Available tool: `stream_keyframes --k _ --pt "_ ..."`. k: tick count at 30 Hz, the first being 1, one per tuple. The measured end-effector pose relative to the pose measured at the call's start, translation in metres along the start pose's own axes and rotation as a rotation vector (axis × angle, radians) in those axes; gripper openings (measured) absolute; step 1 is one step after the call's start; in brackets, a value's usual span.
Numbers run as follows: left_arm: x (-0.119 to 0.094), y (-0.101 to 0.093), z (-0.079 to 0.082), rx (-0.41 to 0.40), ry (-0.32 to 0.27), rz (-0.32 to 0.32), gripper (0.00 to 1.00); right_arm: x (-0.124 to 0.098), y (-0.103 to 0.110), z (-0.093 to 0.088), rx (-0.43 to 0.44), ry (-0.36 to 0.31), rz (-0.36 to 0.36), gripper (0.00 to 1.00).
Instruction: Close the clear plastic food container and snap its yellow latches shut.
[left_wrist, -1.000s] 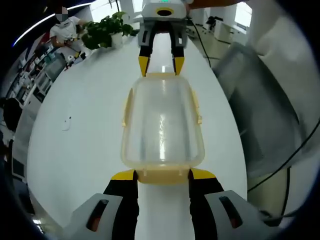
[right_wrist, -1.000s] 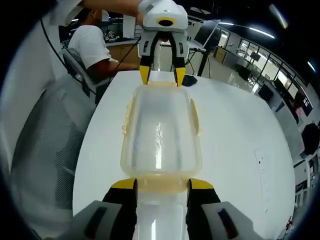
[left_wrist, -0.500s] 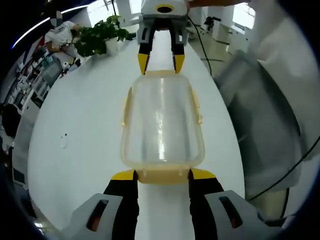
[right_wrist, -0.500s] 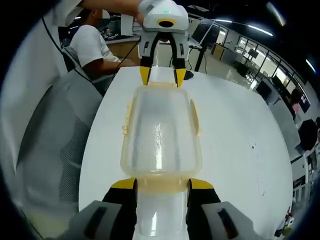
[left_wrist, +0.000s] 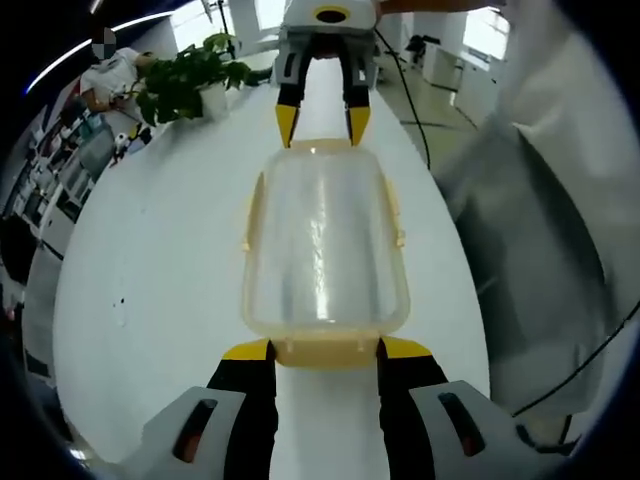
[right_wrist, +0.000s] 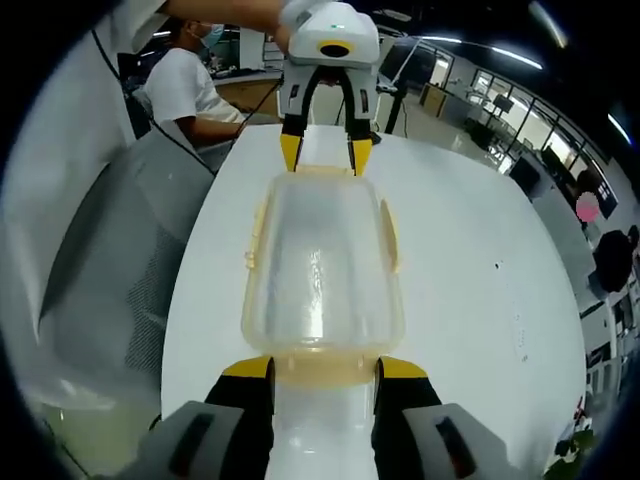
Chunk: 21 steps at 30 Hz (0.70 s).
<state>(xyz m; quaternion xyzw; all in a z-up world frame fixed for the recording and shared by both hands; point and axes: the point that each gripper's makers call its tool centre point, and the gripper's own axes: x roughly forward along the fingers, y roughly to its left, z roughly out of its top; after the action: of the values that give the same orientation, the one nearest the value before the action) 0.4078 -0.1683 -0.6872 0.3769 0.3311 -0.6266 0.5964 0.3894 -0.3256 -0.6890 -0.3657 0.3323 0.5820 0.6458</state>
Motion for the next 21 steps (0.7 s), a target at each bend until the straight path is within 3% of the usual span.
stream_keyframes --k 5,21 --pt "0.012 0.002 0.015 0.003 0.002 -0.007 0.37 -0.009 0.001 -0.019 0.016 0.002 0.005 0.36" --pt "0.049 0.009 0.044 0.005 0.014 -0.019 0.37 -0.021 -0.003 -0.063 0.016 0.021 -0.003 0.37"
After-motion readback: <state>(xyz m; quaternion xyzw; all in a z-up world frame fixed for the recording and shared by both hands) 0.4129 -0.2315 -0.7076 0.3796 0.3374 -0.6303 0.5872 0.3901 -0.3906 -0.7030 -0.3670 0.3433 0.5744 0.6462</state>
